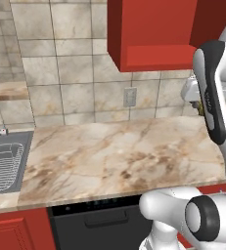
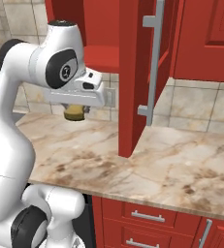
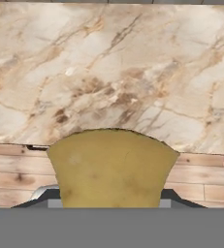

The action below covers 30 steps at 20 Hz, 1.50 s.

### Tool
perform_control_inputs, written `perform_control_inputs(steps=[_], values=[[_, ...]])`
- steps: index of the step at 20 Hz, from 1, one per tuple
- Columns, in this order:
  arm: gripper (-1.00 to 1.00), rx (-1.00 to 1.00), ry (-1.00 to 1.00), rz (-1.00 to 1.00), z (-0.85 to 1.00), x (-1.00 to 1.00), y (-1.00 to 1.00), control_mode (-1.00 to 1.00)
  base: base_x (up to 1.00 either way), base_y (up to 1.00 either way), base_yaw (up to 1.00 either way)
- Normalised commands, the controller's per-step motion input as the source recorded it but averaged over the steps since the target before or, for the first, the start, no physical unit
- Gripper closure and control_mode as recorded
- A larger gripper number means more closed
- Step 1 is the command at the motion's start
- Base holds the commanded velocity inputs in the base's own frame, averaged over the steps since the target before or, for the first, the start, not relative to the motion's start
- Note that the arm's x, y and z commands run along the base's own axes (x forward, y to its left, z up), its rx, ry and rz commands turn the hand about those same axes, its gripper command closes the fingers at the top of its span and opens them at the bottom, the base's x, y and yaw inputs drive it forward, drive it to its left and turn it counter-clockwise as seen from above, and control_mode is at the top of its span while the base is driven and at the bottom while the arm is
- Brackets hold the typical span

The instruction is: Pick up the sponge and sponge from the sink, and place them back in the cabinet, and close the cabinet door.

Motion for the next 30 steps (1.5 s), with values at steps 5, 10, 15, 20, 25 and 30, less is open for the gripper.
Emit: perform_control_inputs(steps=[5,10,15,20,25,30], values=[[1.00,0.00,-0.02,0.00,0.24,0.18,-0.15,-1.00,0.00,0.00,0.00],[1.00,0.00,-0.05,0.00,0.34,0.09,-0.19,-1.00,0.00,0.00,0.00],[1.00,0.00,-0.10,0.00,0.25,0.01,-0.17,-1.00,0.00,0.00,0.00],[1.00,0.00,-0.20,0.00,0.18,0.00,-0.09,-1.00,0.00,0.00,0.00],[1.00,0.00,-0.20,-0.01,0.09,0.02,-0.02,-1.00,0.00,0.00,0.00],[1.00,0.00,-0.14,0.00,0.06,0.14,0.00,-1.00,0.00,0.00,0.00]])
